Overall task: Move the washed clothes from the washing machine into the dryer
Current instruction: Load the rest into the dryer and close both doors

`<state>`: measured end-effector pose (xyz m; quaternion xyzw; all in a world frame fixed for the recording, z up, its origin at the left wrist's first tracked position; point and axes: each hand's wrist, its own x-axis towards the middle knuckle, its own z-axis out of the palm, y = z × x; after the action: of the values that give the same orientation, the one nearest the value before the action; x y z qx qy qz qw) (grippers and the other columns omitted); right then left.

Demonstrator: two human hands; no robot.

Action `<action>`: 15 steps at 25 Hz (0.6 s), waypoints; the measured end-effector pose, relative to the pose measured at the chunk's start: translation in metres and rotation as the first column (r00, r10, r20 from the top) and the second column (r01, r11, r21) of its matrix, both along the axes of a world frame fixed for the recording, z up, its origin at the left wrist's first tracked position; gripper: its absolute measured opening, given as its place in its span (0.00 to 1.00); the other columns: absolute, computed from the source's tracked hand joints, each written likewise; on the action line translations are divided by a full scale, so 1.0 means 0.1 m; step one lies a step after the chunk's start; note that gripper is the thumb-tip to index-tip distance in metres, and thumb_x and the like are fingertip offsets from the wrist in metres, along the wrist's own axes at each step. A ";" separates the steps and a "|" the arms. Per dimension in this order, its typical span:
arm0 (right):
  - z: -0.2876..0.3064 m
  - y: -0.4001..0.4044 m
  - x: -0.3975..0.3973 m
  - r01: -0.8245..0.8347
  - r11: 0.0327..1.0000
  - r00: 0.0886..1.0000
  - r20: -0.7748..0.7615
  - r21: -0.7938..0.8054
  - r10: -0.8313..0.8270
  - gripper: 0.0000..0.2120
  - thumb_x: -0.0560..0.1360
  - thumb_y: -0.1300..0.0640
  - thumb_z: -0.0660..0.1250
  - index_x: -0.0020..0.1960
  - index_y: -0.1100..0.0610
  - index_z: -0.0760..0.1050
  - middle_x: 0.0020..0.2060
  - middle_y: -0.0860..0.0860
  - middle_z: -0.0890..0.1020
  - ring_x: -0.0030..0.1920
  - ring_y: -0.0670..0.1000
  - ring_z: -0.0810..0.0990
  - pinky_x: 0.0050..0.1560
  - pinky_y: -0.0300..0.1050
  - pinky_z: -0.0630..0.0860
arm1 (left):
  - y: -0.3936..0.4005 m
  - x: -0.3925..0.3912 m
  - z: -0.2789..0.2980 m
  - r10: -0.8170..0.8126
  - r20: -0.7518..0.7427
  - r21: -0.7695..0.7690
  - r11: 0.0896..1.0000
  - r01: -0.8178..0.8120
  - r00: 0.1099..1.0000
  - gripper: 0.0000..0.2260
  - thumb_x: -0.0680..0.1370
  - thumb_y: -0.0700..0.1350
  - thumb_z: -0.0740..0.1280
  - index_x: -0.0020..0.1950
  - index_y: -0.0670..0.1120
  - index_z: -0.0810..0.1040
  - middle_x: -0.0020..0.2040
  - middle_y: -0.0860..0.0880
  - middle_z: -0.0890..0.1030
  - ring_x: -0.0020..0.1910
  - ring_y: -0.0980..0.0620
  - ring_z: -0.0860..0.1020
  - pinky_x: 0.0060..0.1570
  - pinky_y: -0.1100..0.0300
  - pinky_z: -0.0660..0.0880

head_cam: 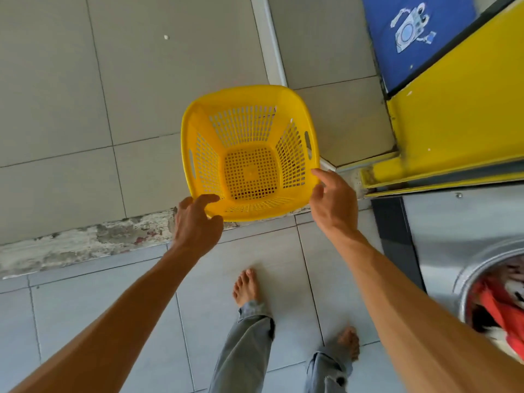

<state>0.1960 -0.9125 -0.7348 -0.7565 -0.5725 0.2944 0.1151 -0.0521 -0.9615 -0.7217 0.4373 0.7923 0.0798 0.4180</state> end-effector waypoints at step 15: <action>1.34 -1.99 0.33 0.454 0.878 0.878 -0.090 -0.150 -0.470 0.17 0.77 0.59 0.61 0.63 0.51 0.78 0.58 0.52 0.84 0.58 0.54 0.82 0.60 0.50 0.78 | -0.69 1.69 1.31 -0.711 0.125 -0.013 0.697 0.717 0.693 0.20 0.73 0.40 0.62 0.64 0.52 0.75 0.69 0.48 0.72 0.71 0.49 0.66 0.72 0.52 0.63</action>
<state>0.2288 -1.1118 -0.6008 -0.8573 -0.3475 0.3395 0.1702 0.1167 -1.0304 -0.5910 0.6926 0.5381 -0.0887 0.4722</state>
